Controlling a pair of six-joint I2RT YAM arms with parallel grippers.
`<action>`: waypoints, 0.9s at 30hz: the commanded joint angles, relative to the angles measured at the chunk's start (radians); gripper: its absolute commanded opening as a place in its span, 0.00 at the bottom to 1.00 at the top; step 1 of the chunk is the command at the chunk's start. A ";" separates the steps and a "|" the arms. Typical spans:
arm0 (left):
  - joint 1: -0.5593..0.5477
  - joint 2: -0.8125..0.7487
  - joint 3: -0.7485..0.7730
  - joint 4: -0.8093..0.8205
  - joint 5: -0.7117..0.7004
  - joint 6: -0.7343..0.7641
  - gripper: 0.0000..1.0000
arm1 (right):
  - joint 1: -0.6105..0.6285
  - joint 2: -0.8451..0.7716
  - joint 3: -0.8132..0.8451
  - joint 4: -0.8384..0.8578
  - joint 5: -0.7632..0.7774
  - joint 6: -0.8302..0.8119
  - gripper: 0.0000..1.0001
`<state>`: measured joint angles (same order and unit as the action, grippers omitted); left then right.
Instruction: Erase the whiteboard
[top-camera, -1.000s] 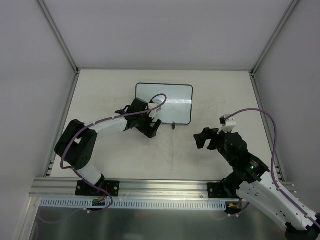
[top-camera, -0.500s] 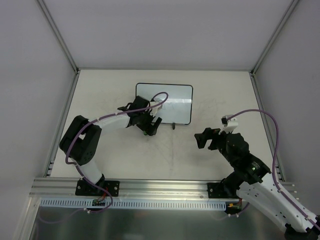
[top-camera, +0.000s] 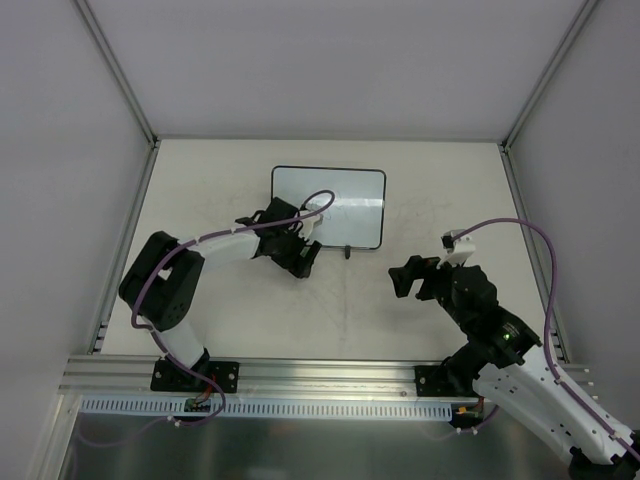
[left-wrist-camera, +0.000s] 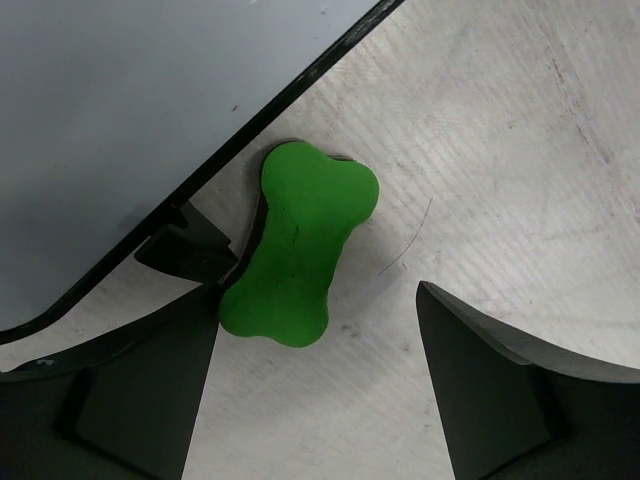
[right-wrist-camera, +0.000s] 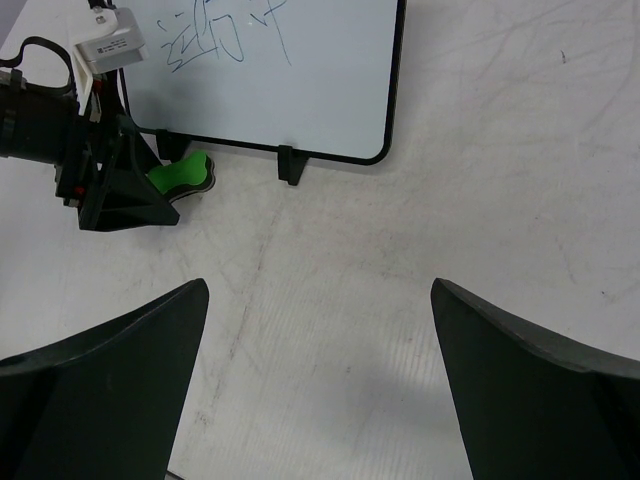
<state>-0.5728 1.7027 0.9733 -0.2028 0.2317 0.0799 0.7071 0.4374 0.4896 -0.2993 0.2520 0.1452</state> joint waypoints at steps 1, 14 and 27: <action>-0.027 -0.034 -0.015 -0.017 0.020 -0.023 0.79 | -0.006 0.000 0.035 0.011 -0.003 -0.012 0.99; -0.085 0.020 0.019 -0.017 -0.172 -0.077 0.73 | -0.012 -0.012 0.032 0.011 -0.011 -0.009 0.99; -0.098 0.054 0.038 -0.001 -0.313 -0.150 0.56 | -0.017 -0.020 0.029 0.012 -0.017 -0.009 0.99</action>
<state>-0.6617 1.7264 0.9840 -0.1928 -0.0463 -0.0498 0.6952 0.4236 0.4896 -0.3019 0.2447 0.1452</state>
